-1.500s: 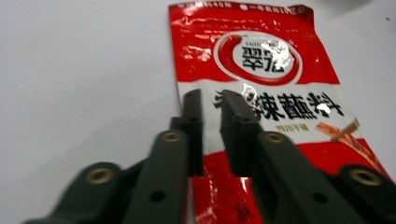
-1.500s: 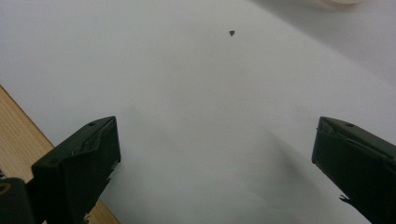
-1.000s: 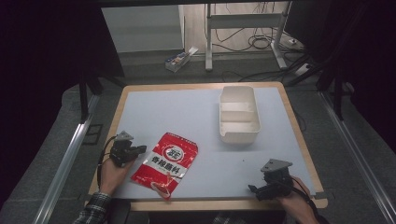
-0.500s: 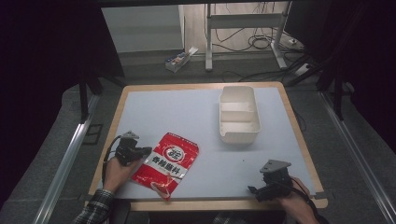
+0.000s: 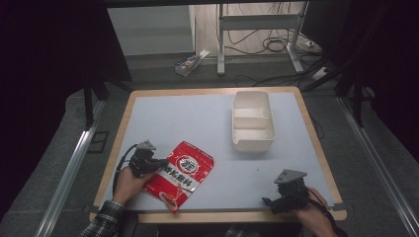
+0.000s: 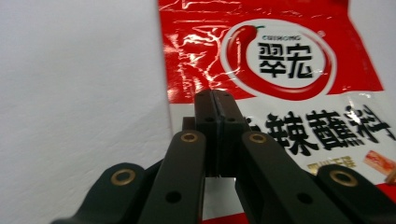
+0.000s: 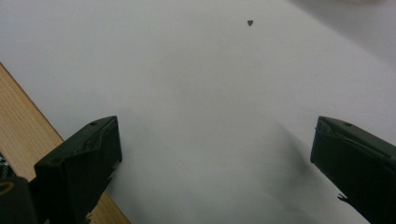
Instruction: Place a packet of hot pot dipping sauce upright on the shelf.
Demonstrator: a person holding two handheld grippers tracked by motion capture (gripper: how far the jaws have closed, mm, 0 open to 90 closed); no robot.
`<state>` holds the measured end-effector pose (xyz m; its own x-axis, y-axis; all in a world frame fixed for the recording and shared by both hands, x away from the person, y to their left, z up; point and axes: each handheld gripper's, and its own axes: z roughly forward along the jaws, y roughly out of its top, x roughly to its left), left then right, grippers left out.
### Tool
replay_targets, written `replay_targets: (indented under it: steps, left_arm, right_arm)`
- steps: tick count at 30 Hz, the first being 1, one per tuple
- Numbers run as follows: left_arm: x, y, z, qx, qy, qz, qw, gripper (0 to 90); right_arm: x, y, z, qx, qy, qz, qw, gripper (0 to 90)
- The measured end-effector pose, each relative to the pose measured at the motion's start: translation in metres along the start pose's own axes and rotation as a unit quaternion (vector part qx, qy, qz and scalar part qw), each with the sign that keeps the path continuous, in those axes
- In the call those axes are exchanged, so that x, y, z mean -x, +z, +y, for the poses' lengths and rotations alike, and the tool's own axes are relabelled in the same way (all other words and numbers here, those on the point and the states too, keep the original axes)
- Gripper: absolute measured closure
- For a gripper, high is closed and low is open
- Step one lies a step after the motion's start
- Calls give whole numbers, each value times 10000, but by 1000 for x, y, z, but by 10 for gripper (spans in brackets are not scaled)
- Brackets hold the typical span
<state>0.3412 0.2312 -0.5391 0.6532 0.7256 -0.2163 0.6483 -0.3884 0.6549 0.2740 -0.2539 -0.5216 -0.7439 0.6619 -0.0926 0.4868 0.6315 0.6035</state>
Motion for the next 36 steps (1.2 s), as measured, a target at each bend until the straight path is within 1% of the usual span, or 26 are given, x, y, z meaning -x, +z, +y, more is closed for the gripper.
replay_targets:
  steps: [1, 2, 3, 4, 5, 6, 7, 8, 9, 11, 17, 18, 20, 21, 24, 25, 26, 28, 29, 30, 31, 32, 33, 34, 35, 36]
  left_arm:
    - [-3, -4, -2, 19, -30, 238, 9997, 900]
    - [-3, -4, -2, 19, -30, 238, 9997, 900]
    - [-8, -8, -4, 76, -102, 356, 9993, 900]
    - [-13, -12, -7, 133, -241, 429, 9987, 899]
    - [-22, -17, -16, 121, -414, 463, 9980, 900]
    - [-26, -18, -20, 200, -534, 297, 9979, 900]
    - [-26, -18, -20, 200, -534, 297, 9979, 900]
    - [-30, -19, -23, 239, -672, 80, 9974, 899]
    - [-29, -18, -24, 228, -651, -50, 9976, 900]
    - [-26, -15, -22, 193, -615, -186, 9977, 900]
    - [-18, -8, -15, 104, -520, -344, 9980, 900]
    - [-18, -8, -15, 104, -520, -344, 9980, 900]
    - [-14, -5, -11, 35, -421, -385, 9984, 900]
    - [-8, -1, -6, -55, -272, -404, 9988, 900]
    - [2, 5, 0, -138, -70, -442, 9989, 900]
    - [3, 5, 2, -173, 2, -423, 9990, 900]
    - [3, 5, 2, -173, 2, -423, 9990, 900]
    - [1, 6, 1, -99, -94, -507, 9986, 900]
    - [0, 5, 0, -45, -133, -455, 9989, 900]
    - [-1, 3, 0, -38, -91, -304, 9995, 900]
    - [-1, 1, -1, 34, -112, -200, 9997, 899]
    - [-1, 1, -1, 34, -112, -200, 9997, 893]
    - [-2, -2, -1, 165, -178, -173, 9996, 857]
    - [-3, -6, -2, 285, -229, -128, 9993, 844]
    - [-1, -14, -4, 462, -165, 40, 9988, 824]
    - [1, -17, -5, 527, -130, 34, 9985, 803]
  right_arm:
    - [0, 0, 0, -1, 1, 2, 10000, 19]
    - [0, 0, 0, -6, -8, 5, 10000, 19]
    - [0, 0, 0, -6, -8, 5, 10000, 19]
    - [0, 0, 0, -13, -11, 7, 10000, 19]
    - [0, 0, 0, -25, -27, 16, 10000, 19]
    - [0, 0, 0, -29, -34, 21, 10000, 19]
    - [0, 0, 0, -29, -34, 21, 10000, 19]
    - [0, 1, 0, -25, -28, 31, 10000, 19]
    - [0, 1, 0, -28, -30, 30, 10000, 19]
    - [0, 1, 0, -30, -23, 29, 10000, 19]
    - [0, 1, 0, -32, -27, 40, 10000, 19]
    - [0, 1, 0, -32, -27, 40, 10000, 19]
    - [-1, 1, 0, -25, -25, 52, 10000, 19]
    - [-1, 1, 1, -29, -27, 52, 10000, 19]
    - [-1, 1, 1, -21, -21, 61, 10000, 18]
    - [-1, 1, 1, -4, -29, 65, 10000, 18]
    - [-1, 1, 1, 6, -23, 64, 10000, 18]
    - [-1, 0, 2, 29, -10, 68, 10000, 16]
    - [-1, 0, 2, 58, 14, 81, 9999, 16]
    - [-1, -1, 2, 99, 49, 104, 9999, 16]
    - [0, -1, 2, 141, 56, 131, 9998, 15]
    - [0, -1, 2, 141, 56, 131, 9998, 15]
    - [-1, -2, 4, 227, 102, 236, 9994, 11]
    - [-1, -1, 4, 262, 139, 288, 9991, 7]
    - [-2, -1, 5, 297, 143, 323, 9989, 4]
    - [-3, -1, 7, 327, 148, 358, 9987, 2]
